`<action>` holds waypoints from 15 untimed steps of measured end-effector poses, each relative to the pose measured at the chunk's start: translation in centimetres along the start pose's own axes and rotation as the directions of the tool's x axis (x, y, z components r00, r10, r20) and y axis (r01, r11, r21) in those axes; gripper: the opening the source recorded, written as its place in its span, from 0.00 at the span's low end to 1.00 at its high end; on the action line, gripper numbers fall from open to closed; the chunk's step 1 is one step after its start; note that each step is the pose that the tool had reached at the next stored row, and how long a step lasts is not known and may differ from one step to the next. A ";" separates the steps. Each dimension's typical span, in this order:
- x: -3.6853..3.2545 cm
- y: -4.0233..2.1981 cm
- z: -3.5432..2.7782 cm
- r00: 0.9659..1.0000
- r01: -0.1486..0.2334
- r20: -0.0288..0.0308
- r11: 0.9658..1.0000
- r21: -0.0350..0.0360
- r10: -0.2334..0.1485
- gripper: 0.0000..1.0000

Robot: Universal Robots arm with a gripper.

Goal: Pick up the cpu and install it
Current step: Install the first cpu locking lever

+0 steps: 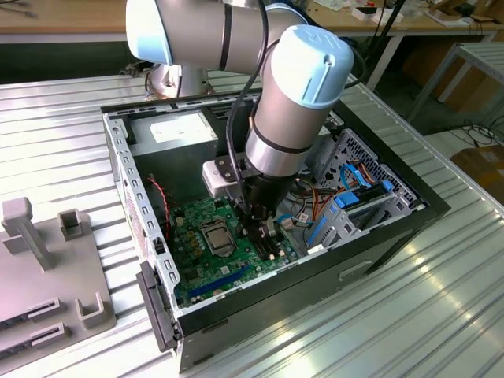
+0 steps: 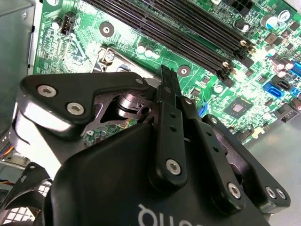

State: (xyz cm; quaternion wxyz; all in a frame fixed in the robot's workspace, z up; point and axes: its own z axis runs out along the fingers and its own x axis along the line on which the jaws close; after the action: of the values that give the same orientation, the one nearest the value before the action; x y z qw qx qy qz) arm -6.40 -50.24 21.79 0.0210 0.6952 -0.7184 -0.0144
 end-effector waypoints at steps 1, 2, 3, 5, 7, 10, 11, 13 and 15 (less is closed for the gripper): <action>0.00 0.00 0.14 1.000 0.004 0.000 1.000 0.001 -0.004 0.11; 0.01 -0.01 0.31 1.000 0.008 0.000 1.000 0.003 -0.008 0.11; 0.02 -0.01 0.38 1.000 0.011 -0.001 1.000 0.003 -0.011 0.11; 0.06 0.00 0.48 1.000 0.017 -0.001 1.000 0.005 -0.017 0.11; 0.22 0.11 0.52 1.000 0.023 -0.001 1.000 0.007 -0.023 0.11; 0.33 0.25 0.54 0.999 0.037 -0.002 0.999 0.008 -0.037 0.11; 0.35 0.30 0.54 0.999 0.041 -0.002 0.999 0.009 -0.041 0.11; 0.36 0.37 0.54 0.999 0.048 -0.002 0.999 0.013 -0.048 0.11; 0.38 0.41 0.58 0.998 0.057 -0.003 0.998 0.018 -0.057 0.11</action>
State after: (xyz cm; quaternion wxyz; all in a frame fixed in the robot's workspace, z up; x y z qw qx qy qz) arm -6.85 -50.61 21.24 0.0154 0.7156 -0.6983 -0.0077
